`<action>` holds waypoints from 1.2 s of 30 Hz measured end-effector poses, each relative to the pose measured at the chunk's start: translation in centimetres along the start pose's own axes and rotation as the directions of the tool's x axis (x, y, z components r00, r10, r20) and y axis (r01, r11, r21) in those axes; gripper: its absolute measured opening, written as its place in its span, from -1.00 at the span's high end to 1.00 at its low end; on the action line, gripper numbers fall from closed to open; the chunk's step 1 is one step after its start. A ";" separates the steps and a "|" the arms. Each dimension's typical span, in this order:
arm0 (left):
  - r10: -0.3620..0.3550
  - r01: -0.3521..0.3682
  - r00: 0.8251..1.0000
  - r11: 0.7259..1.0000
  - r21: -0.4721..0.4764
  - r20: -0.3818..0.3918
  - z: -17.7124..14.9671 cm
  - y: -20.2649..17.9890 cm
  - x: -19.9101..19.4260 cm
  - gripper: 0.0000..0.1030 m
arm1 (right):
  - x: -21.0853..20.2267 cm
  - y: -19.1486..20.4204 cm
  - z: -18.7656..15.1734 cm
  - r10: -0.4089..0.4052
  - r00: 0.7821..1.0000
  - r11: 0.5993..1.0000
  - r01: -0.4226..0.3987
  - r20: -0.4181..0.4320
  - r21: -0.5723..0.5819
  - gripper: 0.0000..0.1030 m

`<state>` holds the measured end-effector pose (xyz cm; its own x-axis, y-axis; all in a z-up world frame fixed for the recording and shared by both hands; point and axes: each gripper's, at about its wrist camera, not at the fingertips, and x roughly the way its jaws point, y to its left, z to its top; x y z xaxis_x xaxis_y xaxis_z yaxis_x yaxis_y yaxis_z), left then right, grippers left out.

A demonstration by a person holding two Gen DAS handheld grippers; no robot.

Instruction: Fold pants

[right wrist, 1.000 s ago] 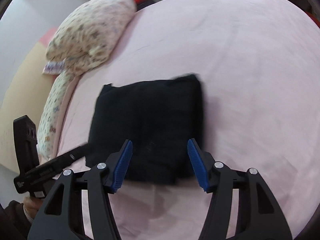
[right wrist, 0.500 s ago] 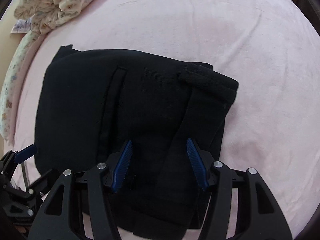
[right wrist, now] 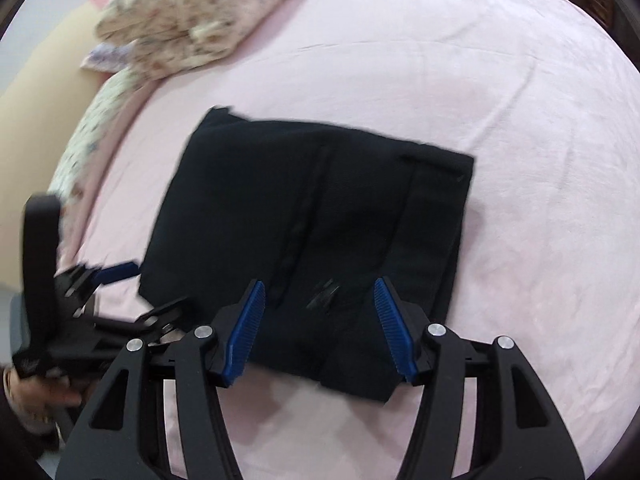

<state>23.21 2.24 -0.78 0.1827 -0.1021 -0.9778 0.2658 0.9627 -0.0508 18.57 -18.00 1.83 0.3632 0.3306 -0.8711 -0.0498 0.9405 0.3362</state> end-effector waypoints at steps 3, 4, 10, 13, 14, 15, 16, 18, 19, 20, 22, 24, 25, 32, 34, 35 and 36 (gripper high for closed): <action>0.016 -0.015 0.999 1.000 0.024 -0.028 -0.9 -0.8 1.0 -0.97 | 1.8 -0.3 -0.9 -0.032 0.997 0.999 0.032 -0.065 -0.010 -0.16; 0.027 -0.026 0.999 0.999 0.041 -0.042 -1.2 -1.1 1.5 -0.97 | 2.6 -0.7 -1.2 -0.044 0.996 0.999 0.044 -0.083 -0.002 -0.15; 0.001 0.003 0.994 1.000 0.030 -0.108 -1.5 -0.9 3.5 -0.97 | 3.6 -1.1 -0.7 -0.046 0.994 0.999 0.044 -0.097 -0.018 -0.17; -0.061 0.061 0.995 0.998 -0.005 -0.080 -0.8 -0.2 1.5 -0.96 | 0.5 -1.8 0.8 0.037 0.999 0.998 -0.037 0.001 0.049 -0.16; -0.094 0.093 0.995 0.996 -0.015 -0.033 -0.5 0.2 0.2 -0.96 | -0.6 -2.3 1.5 0.042 0.998 0.997 -0.046 0.053 0.069 -0.16; -0.114 0.114 0.993 0.993 -0.019 0.007 -0.2 0.4 -0.7 -0.97 | -1.4 -3.0 1.8 0.041 0.996 0.996 -0.047 0.081 0.080 -0.16; -0.139 0.140 0.989 0.990 -0.021 0.055 0.4 0.8 -1.7 -0.97 | -1.8 -3.7 2.9 0.039 0.993 0.994 -0.050 0.112 0.100 -0.17; -0.192 0.196 0.977 0.980 -0.032 0.088 2.1 1.4 -2.1 -0.97 | -1.4 -4.4 4.4 0.029 0.993 0.993 -0.042 0.115 0.114 -0.17; -0.200 0.204 0.976 0.978 -0.037 0.087 2.8 1.5 -1.9 -0.97 | -1.0 -4.4 5.1 0.023 0.994 0.993 -0.035 0.111 0.109 -0.17; -0.215 0.219 0.974 0.975 -0.045 0.075 3.7 1.7 -1.2 -0.97 | -0.3 -4.3 6.1 0.019 0.994 0.995 -0.029 0.107 0.092 -0.17; -0.229 0.232 0.972 0.971 -0.063 0.050 5.2 1.8 0.2 -0.97 | 0.8 -4.1 7.2 0.000 0.996 0.998 -0.005 0.087 0.060 -0.17; -0.219 0.218 0.976 0.973 -0.080 -0.007 5.6 1.8 2.3 -0.97 | 3.7 -4.0 8.2 -0.051 0.999 0.997 0.051 -0.008 0.056 -0.16; -0.218 0.214 0.975 0.973 -0.088 -0.045 6.0 1.8 3.6 -0.97 | 4.6 -4.7 7.7 -0.057 0.997 0.996 0.060 -0.048 0.067 -0.15; -0.153 0.139 0.979 0.985 -0.105 -0.137 6.5 0.6 5.6 -0.97 | 4.9 -5.5 8.3 0.002 0.997 0.996 0.005 -0.079 0.091 -0.19; -0.171 0.163 0.978 0.983 -0.081 -0.116 5.6 0.7 4.0 -0.96 | 2.1 -6.7 7.8 0.100 0.995 0.985 -0.098 -0.009 0.141 -0.21; -0.180 0.176 0.980 0.983 -0.058 -0.089 5.0 0.7 3.0 -0.97 | 0.9 -7.5 7.3 0.122 0.992 0.979 -0.123 0.017 0.163 -0.23; -0.185 0.183 0.981 0.983 -0.027 -0.059 4.4 0.8 1.9 -0.97 | 0.0 -8.4 6.9 0.138 0.990 0.971 -0.143 0.039 0.190 -0.32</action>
<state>27.89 1.73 -1.76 0.0742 -0.2630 -0.9619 0.2695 0.9340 -0.2345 25.42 -26.45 1.47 0.3893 0.4536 -0.8017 0.0764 0.8514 0.5189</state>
